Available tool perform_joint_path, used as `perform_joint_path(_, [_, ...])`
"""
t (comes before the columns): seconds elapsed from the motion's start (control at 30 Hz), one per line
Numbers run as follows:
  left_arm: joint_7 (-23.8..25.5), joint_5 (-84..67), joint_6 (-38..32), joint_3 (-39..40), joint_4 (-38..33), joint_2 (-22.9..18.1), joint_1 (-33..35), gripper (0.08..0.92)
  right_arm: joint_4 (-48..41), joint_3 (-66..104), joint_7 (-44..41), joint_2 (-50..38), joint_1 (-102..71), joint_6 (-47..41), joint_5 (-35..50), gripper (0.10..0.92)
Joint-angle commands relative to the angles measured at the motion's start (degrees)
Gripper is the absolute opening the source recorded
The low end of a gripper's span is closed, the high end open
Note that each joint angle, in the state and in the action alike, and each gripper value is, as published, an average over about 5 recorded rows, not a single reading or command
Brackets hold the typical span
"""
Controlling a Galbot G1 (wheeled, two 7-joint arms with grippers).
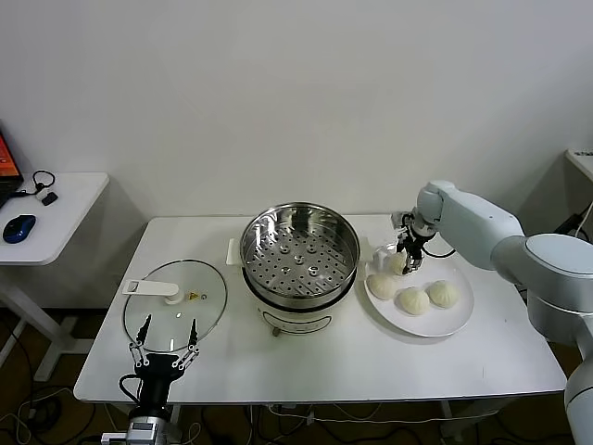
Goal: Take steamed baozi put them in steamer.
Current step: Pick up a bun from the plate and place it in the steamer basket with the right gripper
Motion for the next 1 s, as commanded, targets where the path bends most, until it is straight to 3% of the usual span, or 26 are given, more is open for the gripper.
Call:
perform_joint_path(0.03, [-0.05,0.03,-0.02,-0.13,-0.20,-2.80,0.10,0.823,3.98,-3.43,-0.39,-1.93,4.04,1.13,1.02,0.670])
perform_joint_path(0.47, [-0.47,0.11,0.09,-0.17,-0.84,-2.80,0.59,0.823,24.91,-21.92,-0.76,-6.37,28.11,12.56,10.48,0.659])
perform_joint_path(0.73, [-1.28,0.29,0.12,-0.37,-1.38,-2.80,1.31,0.823,30.12,-29.31,0.33,-4.05,36.93,29.71,19.31,0.634])
perform_joint_path(1.0, [-1.59,0.95,0.29,-0.01,-1.18,-2.80,1.20,0.823,28.37,-29.14,-0.06,4.51,38.87,42.95,18.77,0.620])
